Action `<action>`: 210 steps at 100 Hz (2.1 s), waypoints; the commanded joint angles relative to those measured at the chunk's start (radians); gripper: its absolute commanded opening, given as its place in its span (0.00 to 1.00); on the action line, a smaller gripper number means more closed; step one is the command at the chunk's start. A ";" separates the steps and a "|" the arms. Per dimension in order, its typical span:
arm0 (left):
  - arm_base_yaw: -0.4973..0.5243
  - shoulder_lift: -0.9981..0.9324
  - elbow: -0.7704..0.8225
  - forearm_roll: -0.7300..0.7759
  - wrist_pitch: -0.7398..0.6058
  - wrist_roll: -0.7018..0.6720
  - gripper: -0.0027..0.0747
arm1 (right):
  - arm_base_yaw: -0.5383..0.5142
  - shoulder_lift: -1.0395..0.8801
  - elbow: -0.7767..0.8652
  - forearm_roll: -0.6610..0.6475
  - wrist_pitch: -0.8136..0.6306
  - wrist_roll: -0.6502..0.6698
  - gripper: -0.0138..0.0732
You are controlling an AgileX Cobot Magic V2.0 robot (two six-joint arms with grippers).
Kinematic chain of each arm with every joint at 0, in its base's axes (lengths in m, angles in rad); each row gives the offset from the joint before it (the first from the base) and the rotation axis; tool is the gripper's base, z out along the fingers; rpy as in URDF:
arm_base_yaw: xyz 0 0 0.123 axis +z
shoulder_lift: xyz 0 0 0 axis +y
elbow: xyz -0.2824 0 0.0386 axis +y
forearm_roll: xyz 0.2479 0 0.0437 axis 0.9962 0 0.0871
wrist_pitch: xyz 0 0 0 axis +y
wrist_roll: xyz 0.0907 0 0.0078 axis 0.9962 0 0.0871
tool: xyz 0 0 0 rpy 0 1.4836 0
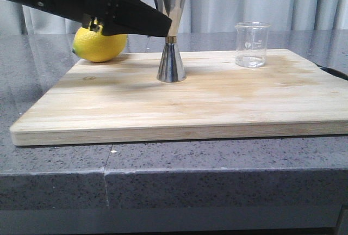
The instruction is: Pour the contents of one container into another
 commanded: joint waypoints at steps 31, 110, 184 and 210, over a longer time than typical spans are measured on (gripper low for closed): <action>0.119 -0.195 -0.022 0.051 0.126 -0.131 0.73 | -0.004 -0.029 -0.031 0.033 -0.035 -0.004 0.91; 0.440 -0.683 -0.113 0.053 -0.417 -0.436 0.68 | -0.304 -0.335 -0.031 0.288 0.643 -0.188 0.91; 0.440 -1.505 0.872 -0.093 -0.912 -0.459 0.68 | -0.179 -0.978 0.614 0.331 0.826 -0.113 0.91; 0.440 -1.616 0.961 -0.055 -0.894 -0.459 0.57 | -0.172 -1.105 0.719 0.331 0.800 -0.113 0.88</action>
